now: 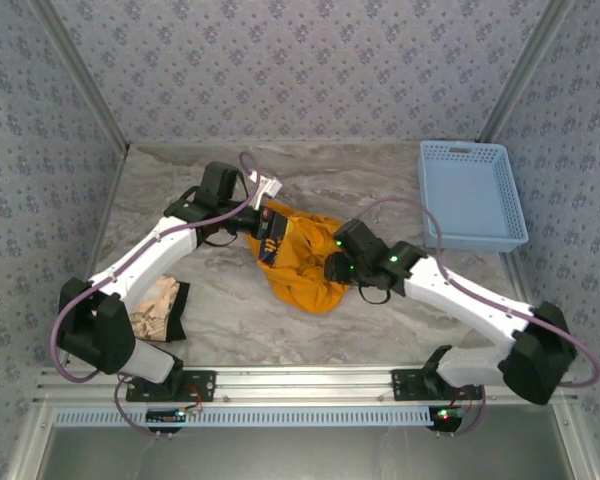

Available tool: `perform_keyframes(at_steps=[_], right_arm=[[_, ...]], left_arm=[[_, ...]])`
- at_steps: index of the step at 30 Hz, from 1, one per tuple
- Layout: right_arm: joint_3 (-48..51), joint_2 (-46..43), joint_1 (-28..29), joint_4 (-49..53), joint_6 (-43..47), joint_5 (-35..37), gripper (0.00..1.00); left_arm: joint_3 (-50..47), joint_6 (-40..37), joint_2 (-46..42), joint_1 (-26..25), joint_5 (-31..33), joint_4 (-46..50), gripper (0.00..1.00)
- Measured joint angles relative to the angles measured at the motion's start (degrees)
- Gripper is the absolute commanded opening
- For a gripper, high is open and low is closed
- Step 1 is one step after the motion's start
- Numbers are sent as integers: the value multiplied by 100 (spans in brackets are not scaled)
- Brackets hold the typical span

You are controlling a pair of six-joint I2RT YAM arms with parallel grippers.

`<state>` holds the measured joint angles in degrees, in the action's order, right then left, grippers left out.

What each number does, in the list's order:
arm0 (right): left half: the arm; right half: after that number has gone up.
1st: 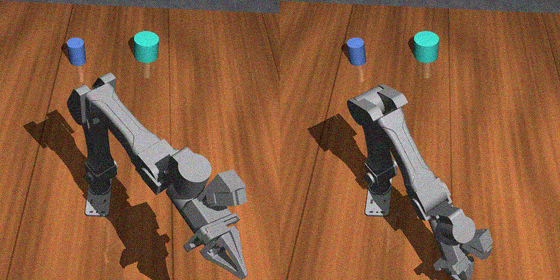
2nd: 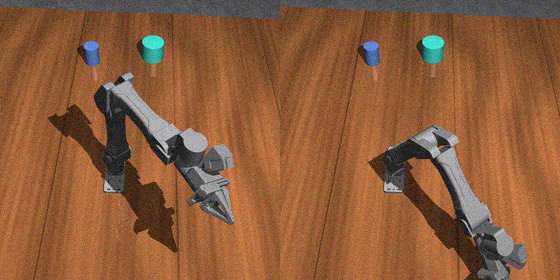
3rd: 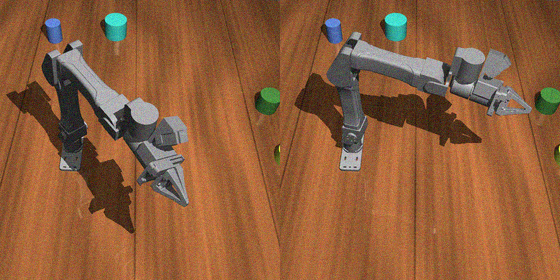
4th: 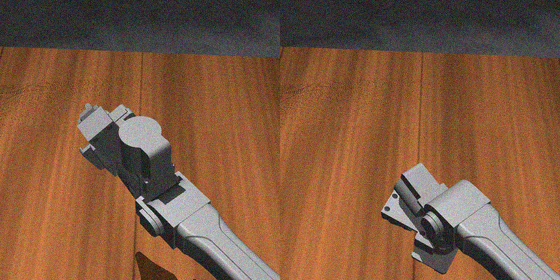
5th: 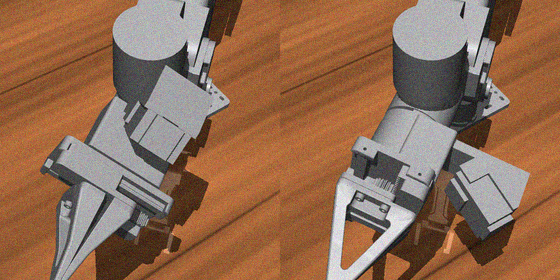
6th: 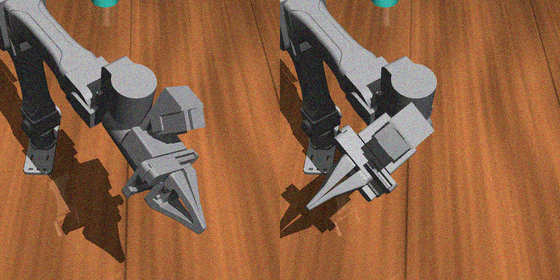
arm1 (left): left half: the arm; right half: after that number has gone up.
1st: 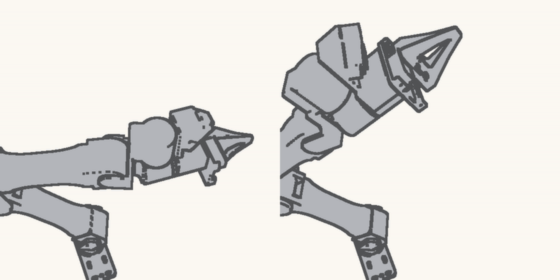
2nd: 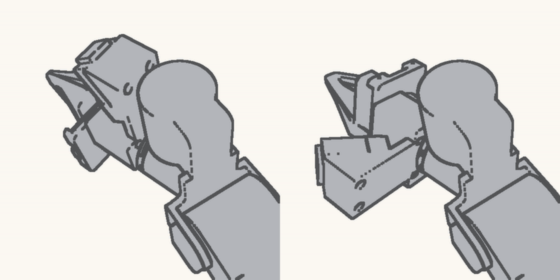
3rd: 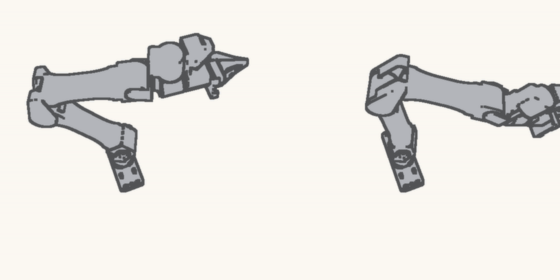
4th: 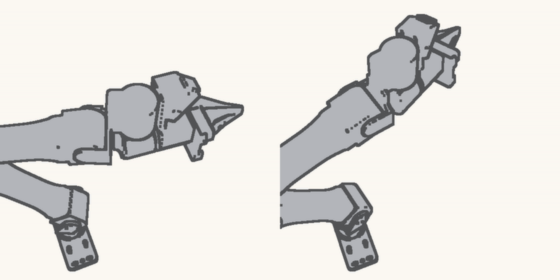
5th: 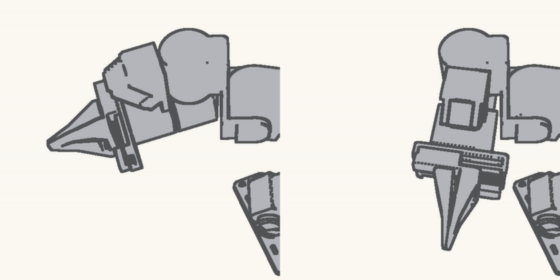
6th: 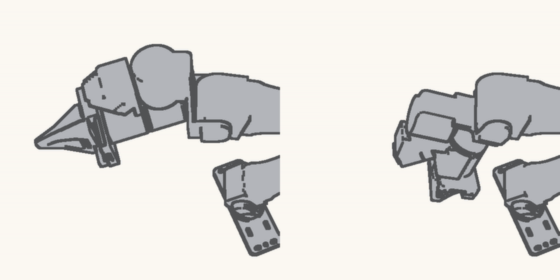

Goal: Fold the inside-out t-shirt

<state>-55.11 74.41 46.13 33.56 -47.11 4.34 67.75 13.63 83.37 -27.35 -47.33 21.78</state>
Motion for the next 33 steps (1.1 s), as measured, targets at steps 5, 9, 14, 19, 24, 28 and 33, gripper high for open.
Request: perform_keyframes(at_steps=[5, 9, 14, 19, 24, 28, 33], right_arm=[[11, 737, -162, -525, -157, 385, 37], [9, 1147, -352, -848, -155, 684, 38], [-72, 1663, -525, -1008, -107, 1027, 38], [-341, 1871, -575, -979, 37, 1137, 18], [-479, 1486, -667, -811, 184, 1078, 9], [-479, 1005, -772, -658, 376, 758, 3], [-225, 658, -562, -590, 564, 466, 0]], left_arm=[[0, 46, 0, 0, -103, 42, 0], [4, 57, 0, 0, -179, 87, 0], [11, 57, -39, 48, -306, 105, 0], [72, 55, -131, 155, -387, 133, 0], [105, -201, -249, 284, -354, 275, 0], [-72, -490, -249, 402, -76, 326, 1], [-601, -704, -7, 452, 374, 293, 22]])
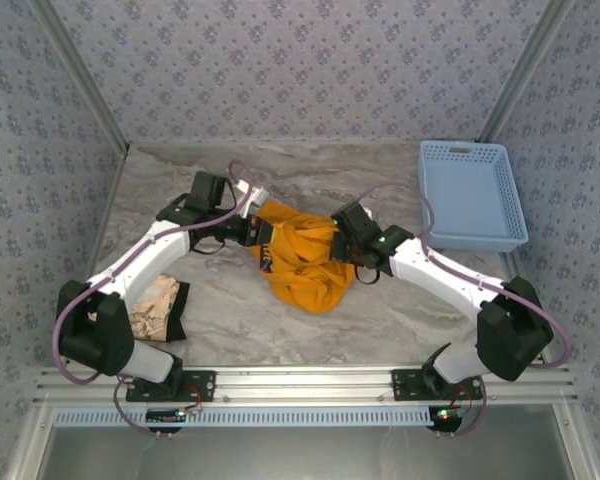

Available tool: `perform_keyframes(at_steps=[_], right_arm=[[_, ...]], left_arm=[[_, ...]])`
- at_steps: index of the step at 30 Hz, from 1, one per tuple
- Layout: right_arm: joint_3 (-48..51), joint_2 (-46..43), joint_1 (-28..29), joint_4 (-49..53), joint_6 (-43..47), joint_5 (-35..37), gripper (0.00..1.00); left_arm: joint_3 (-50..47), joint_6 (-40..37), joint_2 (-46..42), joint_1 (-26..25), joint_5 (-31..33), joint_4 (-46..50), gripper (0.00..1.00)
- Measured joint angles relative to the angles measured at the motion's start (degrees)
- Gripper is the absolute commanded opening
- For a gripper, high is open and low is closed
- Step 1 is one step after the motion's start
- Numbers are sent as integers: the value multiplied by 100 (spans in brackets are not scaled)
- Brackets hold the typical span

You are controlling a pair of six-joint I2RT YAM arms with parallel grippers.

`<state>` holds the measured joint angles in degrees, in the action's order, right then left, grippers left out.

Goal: Fold the inside-out t-shirt

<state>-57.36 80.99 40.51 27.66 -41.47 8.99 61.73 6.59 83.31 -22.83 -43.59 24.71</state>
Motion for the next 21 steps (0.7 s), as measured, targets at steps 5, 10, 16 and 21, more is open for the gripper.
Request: perform_keyframes(at_steps=[5, 10, 16, 21], right_arm=[[313, -33, 103, 68, 15, -195, 0], [289, -33, 118, 68, 57, -238, 2], [278, -59, 144, 85, 122, -234, 42], [186, -72, 142, 181, 280, -92, 47]], left_arm=[[-136, 61, 317, -4, 254, 42, 45], [-192, 236, 223, -85, 295, -87, 51], [-319, 544, 68, -282, 826, -79, 58], [-385, 702, 79, -450, 1504, -74, 61]])
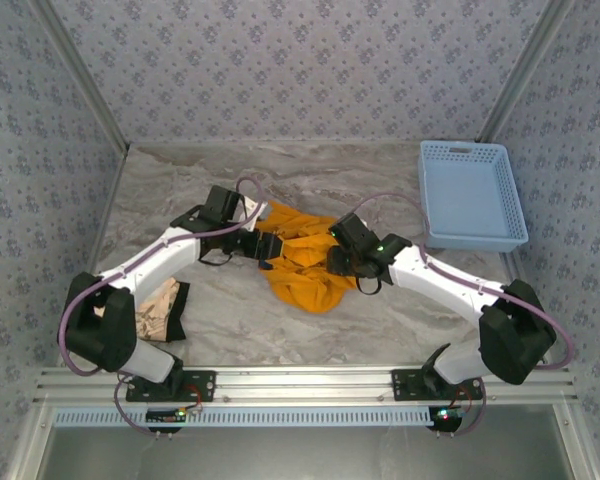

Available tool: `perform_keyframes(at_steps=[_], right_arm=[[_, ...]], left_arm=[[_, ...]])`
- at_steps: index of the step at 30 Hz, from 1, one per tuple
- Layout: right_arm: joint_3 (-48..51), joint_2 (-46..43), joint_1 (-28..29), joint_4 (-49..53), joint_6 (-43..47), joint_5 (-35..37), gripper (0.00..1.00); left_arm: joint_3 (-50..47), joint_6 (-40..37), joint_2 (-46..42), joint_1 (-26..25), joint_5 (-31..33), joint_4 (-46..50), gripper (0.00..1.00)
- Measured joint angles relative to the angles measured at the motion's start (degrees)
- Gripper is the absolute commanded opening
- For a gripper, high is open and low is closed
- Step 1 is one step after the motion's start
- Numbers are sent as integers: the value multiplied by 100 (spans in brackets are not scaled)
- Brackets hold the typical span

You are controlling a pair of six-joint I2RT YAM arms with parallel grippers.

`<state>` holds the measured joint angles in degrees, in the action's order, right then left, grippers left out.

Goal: Fold the inside-out t-shirt

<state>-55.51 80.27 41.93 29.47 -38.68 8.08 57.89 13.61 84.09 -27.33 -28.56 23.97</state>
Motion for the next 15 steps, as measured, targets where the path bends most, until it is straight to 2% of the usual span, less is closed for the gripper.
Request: perform_keyframes(at_steps=[6, 10, 12, 15], right_arm=[[-389, 284, 2, 39, 236, 262, 51], [-435, 715, 101, -17, 249, 424, 46], [-448, 911, 201, -13, 186, 520, 45], [-544, 1113, 433, 81, 52, 767, 43]], left_arm=[[-11, 155, 210, -372, 708, -2, 57], [-33, 348, 308, -435, 1110, -4, 39], [-33, 374, 313, -435, 1226, 7, 39], [-33, 358, 304, -494, 1303, 26, 48]])
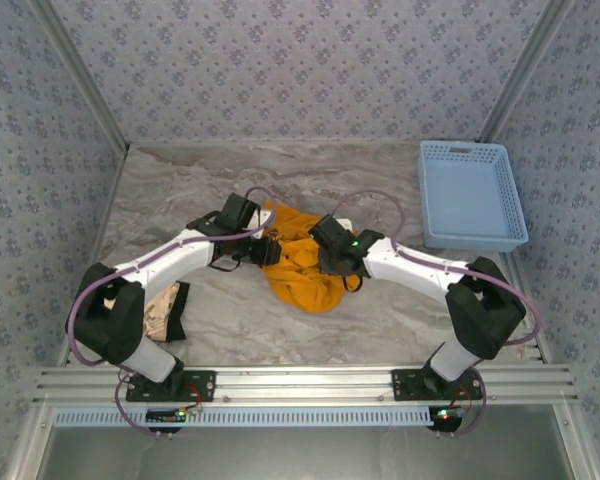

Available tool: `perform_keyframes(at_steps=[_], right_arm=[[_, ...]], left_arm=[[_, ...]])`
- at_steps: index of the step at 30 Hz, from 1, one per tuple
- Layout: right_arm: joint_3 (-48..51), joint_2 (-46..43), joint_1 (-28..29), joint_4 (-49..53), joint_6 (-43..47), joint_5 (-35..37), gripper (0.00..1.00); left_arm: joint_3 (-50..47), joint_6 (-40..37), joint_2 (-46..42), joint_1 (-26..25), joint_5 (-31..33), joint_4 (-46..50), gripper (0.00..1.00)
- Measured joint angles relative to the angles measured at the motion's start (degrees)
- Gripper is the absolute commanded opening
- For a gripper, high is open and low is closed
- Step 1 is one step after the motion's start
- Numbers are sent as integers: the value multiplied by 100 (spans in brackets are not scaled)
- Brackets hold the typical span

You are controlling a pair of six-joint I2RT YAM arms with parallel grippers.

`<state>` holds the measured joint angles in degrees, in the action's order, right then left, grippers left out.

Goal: Fold the inside-out t-shirt

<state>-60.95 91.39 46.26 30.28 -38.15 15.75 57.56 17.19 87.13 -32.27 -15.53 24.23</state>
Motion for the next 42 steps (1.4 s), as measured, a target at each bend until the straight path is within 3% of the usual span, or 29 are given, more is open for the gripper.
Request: perform_keyframes(at_steps=[3, 10, 23, 31, 42], right_arm=[[-179, 129, 162, 138, -168, 236, 42], [-286, 221, 170, 498, -452, 704, 53], [-286, 212, 85, 544, -450, 673, 53], [-269, 68, 37, 509, -446, 570, 53], [-149, -39, -26, 407, -444, 472, 53]], left_arm=[[-2, -46, -48, -120, -46, 35, 55], [-426, -127, -315, -293, -66, 105, 59], [-684, -236, -389, -299, 872, -68, 58], [-688, -411, -614, -299, 470, -592, 71], [-562, -249, -323, -175, 120, -929, 72]])
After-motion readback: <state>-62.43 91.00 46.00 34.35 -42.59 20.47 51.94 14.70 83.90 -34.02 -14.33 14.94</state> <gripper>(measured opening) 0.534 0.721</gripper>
